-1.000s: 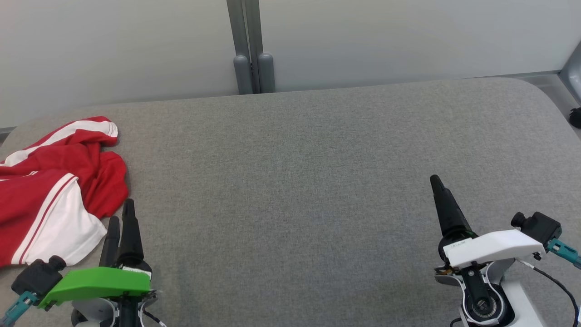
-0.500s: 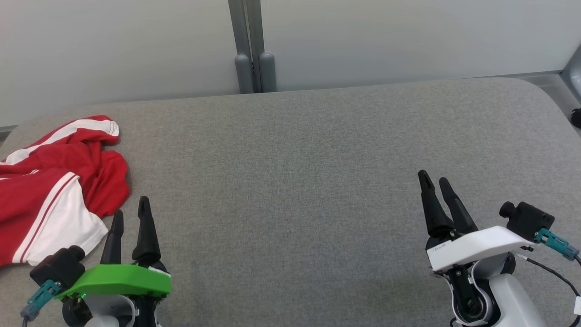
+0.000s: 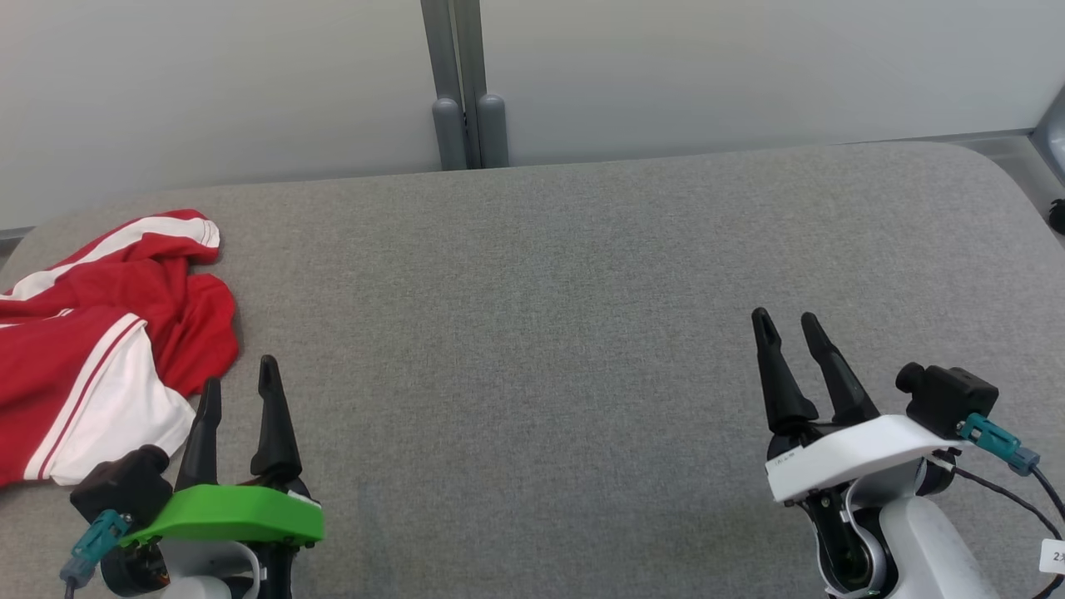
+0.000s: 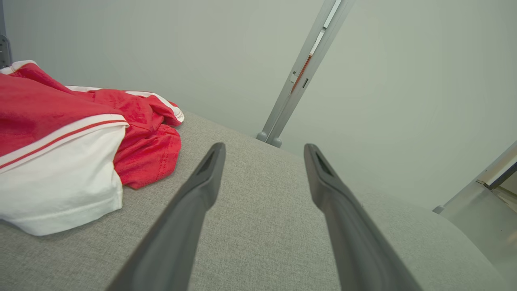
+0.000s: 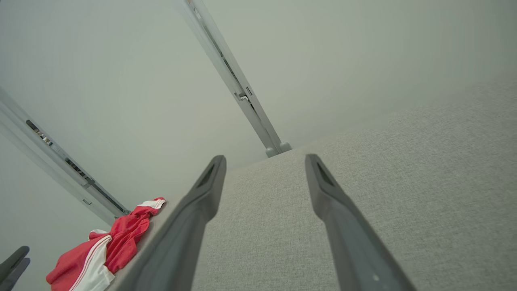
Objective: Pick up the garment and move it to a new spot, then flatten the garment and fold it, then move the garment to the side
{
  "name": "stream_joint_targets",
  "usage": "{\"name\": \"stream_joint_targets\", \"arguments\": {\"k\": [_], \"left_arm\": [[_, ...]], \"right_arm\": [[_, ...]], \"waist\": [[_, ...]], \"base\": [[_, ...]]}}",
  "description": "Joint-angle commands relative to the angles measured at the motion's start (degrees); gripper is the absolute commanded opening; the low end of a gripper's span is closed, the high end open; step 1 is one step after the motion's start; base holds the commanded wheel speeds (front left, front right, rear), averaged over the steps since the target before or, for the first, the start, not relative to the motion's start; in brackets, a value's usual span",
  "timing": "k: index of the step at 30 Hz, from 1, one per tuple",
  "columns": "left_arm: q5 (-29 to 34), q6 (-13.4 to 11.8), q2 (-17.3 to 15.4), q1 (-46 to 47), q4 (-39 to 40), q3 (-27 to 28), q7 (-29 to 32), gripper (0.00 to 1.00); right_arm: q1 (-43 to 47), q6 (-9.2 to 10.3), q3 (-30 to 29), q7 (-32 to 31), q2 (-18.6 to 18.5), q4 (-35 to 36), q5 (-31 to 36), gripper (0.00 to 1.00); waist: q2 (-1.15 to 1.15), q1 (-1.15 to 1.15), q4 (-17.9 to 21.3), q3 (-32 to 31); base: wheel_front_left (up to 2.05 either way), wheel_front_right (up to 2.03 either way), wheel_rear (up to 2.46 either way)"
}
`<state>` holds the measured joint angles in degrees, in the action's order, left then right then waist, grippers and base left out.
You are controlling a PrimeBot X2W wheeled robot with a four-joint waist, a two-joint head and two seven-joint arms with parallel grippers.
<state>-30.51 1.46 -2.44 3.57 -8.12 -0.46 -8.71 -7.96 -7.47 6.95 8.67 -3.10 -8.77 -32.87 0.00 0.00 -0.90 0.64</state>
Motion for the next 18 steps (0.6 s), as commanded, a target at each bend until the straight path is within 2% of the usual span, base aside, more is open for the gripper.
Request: {"name": "stream_joint_targets", "arguments": {"k": [1, 18], "left_arm": [[2.0, -0.3, -0.5, -0.1, 0.6, -0.1, -0.6, 1.0], [10.7, -0.2, -0.5, -0.5, 1.2, -1.2, -2.8, 1.0]], "right_arm": [[-1.3, -0.02, 0.2, 0.6, -0.2, 0.4, 1.8, 1.0], [-1.7, -0.03, -0.8, 2.9, 0.2, -1.4, 11.6, 1.0]], "waist": [[0.0, 0.0, 0.0, 0.0], [0.0, 0.0, 0.2, 0.0]], "base": [[0.0, 0.0, 0.0], [0.0, 0.0, 0.0]]}}
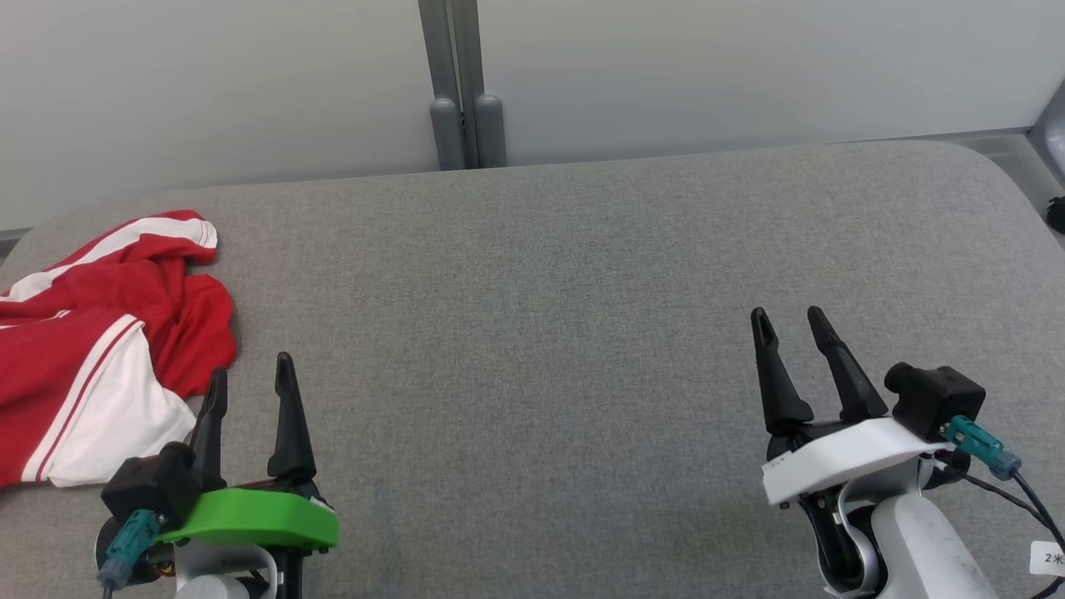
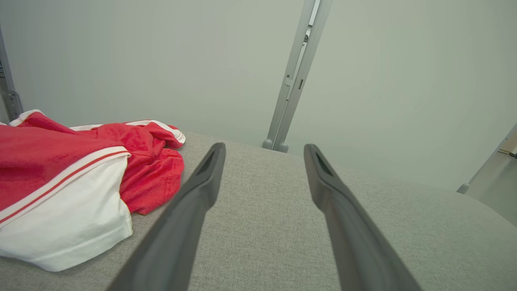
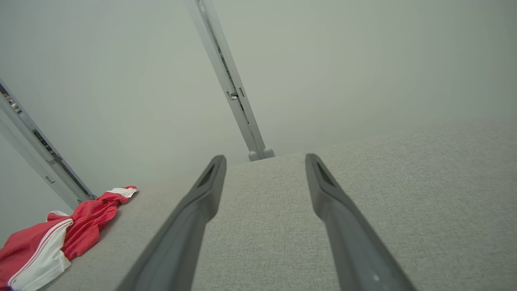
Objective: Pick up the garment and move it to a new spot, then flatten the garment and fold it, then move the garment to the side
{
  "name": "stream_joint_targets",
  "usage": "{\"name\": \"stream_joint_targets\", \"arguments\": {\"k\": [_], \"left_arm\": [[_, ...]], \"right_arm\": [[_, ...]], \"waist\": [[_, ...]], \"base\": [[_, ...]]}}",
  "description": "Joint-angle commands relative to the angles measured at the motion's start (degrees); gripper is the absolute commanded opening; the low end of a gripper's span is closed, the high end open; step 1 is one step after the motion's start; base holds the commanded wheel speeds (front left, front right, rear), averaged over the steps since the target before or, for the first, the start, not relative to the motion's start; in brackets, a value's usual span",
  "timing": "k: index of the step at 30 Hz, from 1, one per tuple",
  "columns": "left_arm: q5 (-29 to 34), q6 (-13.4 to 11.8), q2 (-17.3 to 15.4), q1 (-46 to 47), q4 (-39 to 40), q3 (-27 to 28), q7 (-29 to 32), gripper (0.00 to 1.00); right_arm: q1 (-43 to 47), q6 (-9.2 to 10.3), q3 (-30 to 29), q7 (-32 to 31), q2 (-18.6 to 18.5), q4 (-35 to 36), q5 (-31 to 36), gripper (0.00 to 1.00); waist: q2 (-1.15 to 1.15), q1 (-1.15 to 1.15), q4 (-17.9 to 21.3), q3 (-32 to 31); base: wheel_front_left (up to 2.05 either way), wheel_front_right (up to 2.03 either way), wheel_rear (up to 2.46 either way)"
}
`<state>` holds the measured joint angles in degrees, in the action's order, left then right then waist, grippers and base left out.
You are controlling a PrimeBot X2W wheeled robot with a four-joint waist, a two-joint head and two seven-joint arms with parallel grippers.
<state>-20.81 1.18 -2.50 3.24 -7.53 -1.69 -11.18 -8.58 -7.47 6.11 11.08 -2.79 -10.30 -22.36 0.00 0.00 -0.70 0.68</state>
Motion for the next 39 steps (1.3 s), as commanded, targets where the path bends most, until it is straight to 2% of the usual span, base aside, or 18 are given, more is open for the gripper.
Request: {"name": "stream_joint_targets", "arguments": {"k": [1, 30, 39], "left_arm": [[1.5, 0.2, -0.5, -0.2, 0.6, -0.1, -0.5, 1.0], [12.7, -0.5, -0.6, -0.9, 1.1, -1.8, -3.7, 1.0], [13.4, -0.7, -0.6, -1.0, 0.5, -2.0, -4.1, 1.0]], "right_arm": [[-1.1, -0.03, 0.0, 0.6, -0.1, 0.0, 1.4, 1.0], [-1.6, -0.03, 0.4, 3.8, -0.2, -1.3, 12.1, 1.0], [-1.8, -0.03, 0.4, 4.2, -0.2, -1.9, 13.1, 1.0]], "waist": [[0.0, 0.0, 0.0, 0.0], [0.0, 0.0, -0.5, -0.2], [0.0, 0.0, -0.7, -0.3]], "base": [[0.0, 0.0, 0.0], [0.0, 0.0, 0.0], [0.0, 0.0, 0.0]]}}
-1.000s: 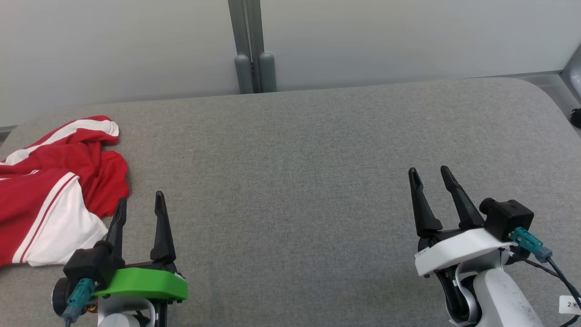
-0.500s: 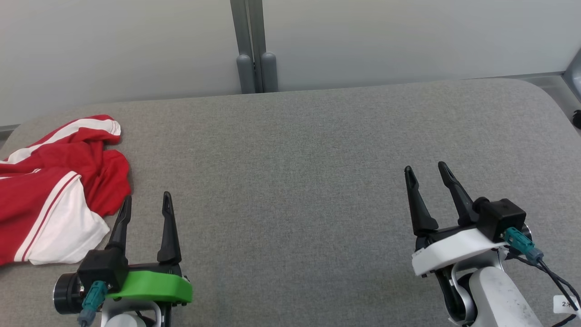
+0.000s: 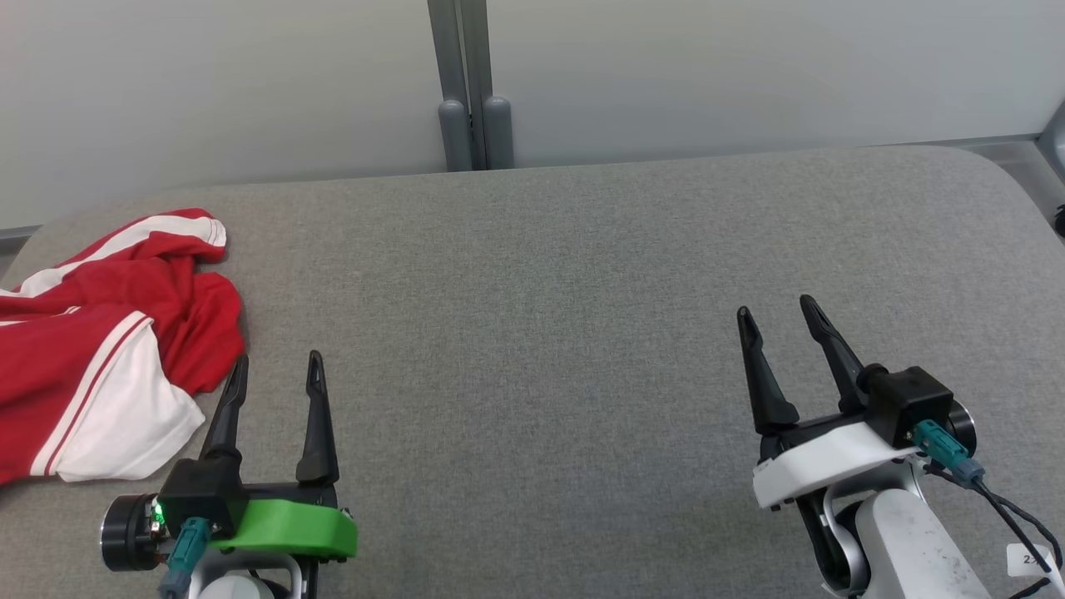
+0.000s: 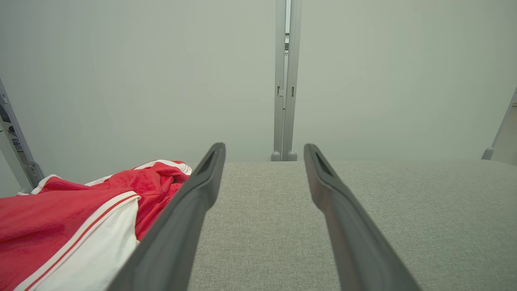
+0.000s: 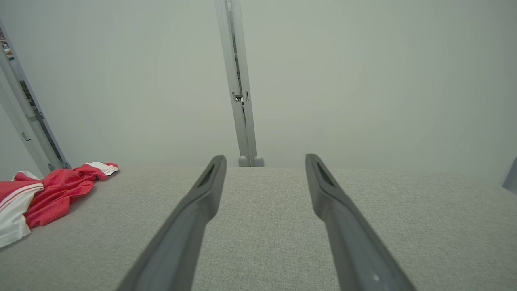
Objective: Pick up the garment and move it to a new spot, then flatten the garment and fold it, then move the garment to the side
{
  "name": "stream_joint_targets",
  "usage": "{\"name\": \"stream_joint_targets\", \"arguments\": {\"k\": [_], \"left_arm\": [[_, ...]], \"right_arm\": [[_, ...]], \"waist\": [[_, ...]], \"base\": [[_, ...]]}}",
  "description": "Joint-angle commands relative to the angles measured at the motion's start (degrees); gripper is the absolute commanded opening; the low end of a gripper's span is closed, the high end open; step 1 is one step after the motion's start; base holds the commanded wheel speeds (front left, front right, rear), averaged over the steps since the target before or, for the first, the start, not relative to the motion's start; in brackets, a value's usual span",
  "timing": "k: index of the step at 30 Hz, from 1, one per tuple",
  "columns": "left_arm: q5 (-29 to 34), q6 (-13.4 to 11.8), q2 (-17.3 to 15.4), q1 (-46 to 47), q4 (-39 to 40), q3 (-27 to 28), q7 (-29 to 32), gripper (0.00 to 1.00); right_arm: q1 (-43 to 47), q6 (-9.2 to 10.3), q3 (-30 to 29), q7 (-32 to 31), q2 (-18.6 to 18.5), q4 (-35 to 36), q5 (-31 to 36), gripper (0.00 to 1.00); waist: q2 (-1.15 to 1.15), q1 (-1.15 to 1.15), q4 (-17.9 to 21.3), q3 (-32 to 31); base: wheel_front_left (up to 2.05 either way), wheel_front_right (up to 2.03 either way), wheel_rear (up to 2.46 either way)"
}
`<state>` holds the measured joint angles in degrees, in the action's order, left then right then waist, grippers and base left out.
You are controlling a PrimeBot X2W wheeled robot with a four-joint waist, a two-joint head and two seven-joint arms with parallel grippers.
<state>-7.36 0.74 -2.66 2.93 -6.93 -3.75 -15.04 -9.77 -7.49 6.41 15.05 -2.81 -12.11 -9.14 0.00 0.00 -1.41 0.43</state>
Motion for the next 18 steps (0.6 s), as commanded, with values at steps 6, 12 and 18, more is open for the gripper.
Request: {"name": "stream_joint_targets", "arguments": {"k": [6, 12, 18], "left_arm": [[-0.3, -0.3, -0.4, -0.6, -0.2, 0.1, -0.2, 1.0], [-0.5, -0.4, -0.4, -0.6, -0.1, 0.1, -0.2, 1.0], [-0.6, -0.4, -0.4, -0.6, -0.3, 0.1, -0.2, 1.0]], "right_arm": [[-0.8, 0.0, 0.2, 0.2, -0.2, -0.2, -0.5, 1.0], [-0.6, 0.0, 0.4, 0.2, -0.2, 0.0, -0.6, 1.0], [-0.6, 0.0, 0.5, 0.2, -0.2, -0.1, -0.8, 1.0]], "waist": [[0.0, 0.0, 0.0, -0.1], [0.0, 0.0, 0.0, -0.2], [0.0, 0.0, 0.0, -0.3]], "base": [[0.0, 0.0, 0.0], [0.0, 0.0, 0.0], [0.0, 0.0, 0.0]]}}
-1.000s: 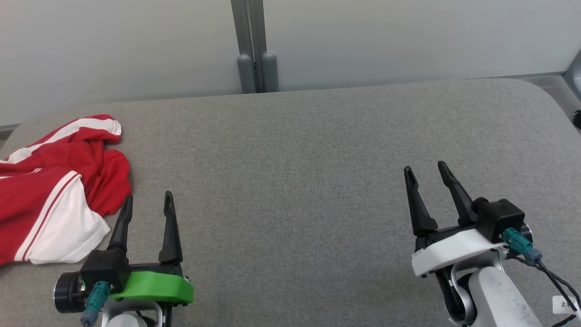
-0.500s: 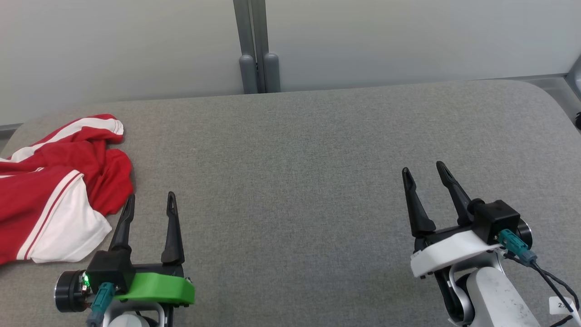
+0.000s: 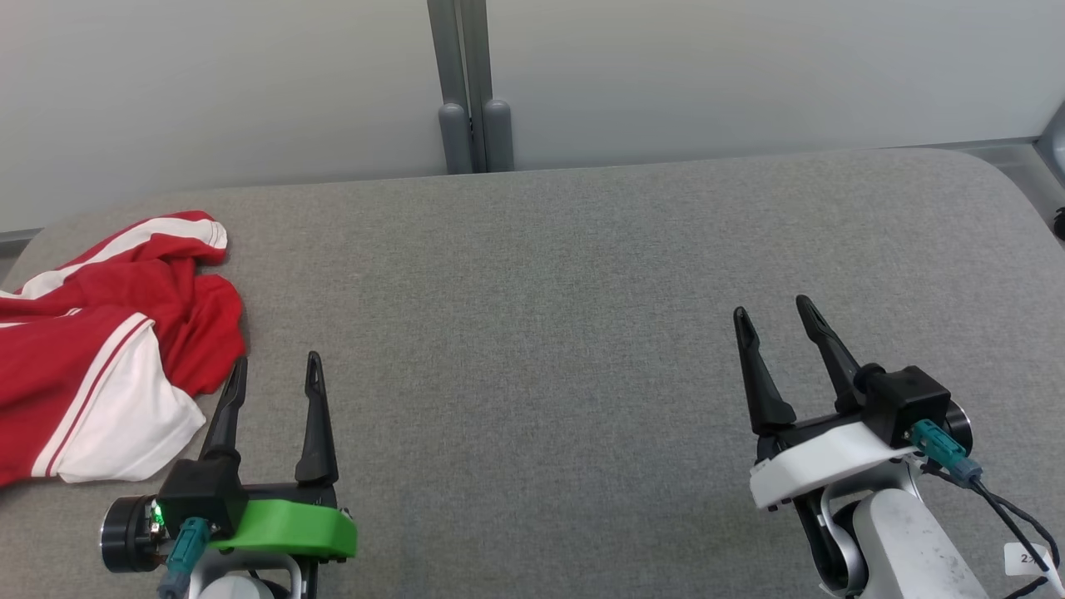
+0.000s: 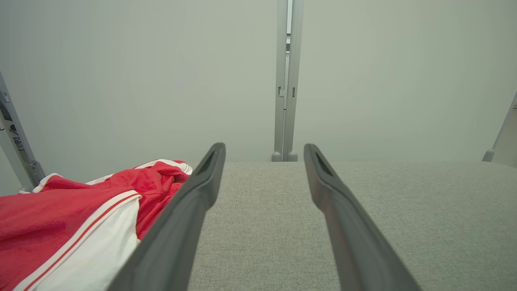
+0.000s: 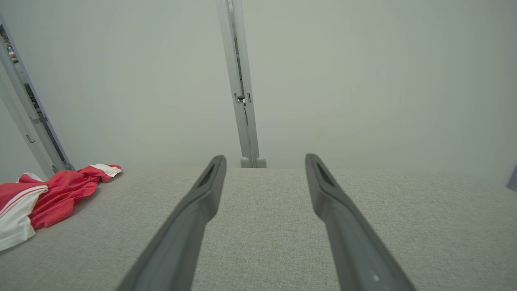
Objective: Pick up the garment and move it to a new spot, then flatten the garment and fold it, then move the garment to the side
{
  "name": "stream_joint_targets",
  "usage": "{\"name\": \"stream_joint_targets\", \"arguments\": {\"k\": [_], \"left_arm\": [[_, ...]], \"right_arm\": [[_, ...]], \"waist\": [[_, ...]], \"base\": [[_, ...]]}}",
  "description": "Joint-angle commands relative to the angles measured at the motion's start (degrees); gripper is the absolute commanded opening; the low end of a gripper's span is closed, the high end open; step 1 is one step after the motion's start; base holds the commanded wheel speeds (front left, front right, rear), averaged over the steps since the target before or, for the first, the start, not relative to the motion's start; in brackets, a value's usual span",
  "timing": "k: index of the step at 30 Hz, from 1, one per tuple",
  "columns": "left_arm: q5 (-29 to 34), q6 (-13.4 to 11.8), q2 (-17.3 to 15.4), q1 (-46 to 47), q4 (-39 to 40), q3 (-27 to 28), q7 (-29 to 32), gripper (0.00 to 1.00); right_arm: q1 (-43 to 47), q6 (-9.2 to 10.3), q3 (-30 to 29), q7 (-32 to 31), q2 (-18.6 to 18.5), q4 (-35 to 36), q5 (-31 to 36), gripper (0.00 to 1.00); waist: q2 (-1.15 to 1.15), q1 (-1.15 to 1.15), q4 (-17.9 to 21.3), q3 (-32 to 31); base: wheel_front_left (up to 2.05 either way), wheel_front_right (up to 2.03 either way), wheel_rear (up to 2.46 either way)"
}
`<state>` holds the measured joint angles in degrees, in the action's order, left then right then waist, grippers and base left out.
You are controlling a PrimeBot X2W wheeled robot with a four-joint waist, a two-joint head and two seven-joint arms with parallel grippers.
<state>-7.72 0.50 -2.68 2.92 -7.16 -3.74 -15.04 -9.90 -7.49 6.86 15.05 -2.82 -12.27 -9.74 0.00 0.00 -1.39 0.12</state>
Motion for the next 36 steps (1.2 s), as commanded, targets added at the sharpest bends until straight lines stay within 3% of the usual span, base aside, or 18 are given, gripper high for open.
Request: {"name": "stream_joint_targets", "arguments": {"k": [1, 13, 28, 36], "left_arm": [[-0.3, -0.2, -0.4, -0.6, 0.0, 0.0, -0.2, 1.0], [-1.4, -0.3, -0.4, -0.1, -1.4, 0.5, -0.2, 1.0], [-2.6, -0.7, -0.3, -0.9, -2.7, 3.3, -0.2, 1.0], [-2.8, -0.4, -0.3, -1.5, -2.8, 3.8, -0.2, 1.0]], "right_arm": [[-0.5, 0.0, 0.1, 0.2, -0.1, 0.0, -0.2, 1.0], [0.5, 0.0, 0.4, 0.2, -0.1, 0.5, -1.2, 1.0], [1.5, 0.0, 3.7, 0.2, -0.2, 0.4, -3.5, 1.0], [1.5, 0.0, 5.0, 0.2, -0.2, 0.1, -4.0, 1.0]], "waist": [[0.0, 0.0, 0.0, 0.0], [0.0, 0.0, -3.9, -0.3], [0.0, 0.0, -19.8, -0.1], [0.0, 0.0, -24.3, -0.6]], "base": [[0.0, 0.0, 0.0], [0.0, 0.0, 0.0], [0.0, 0.0, 0.0], [0.0, 0.0, 0.0]]}}
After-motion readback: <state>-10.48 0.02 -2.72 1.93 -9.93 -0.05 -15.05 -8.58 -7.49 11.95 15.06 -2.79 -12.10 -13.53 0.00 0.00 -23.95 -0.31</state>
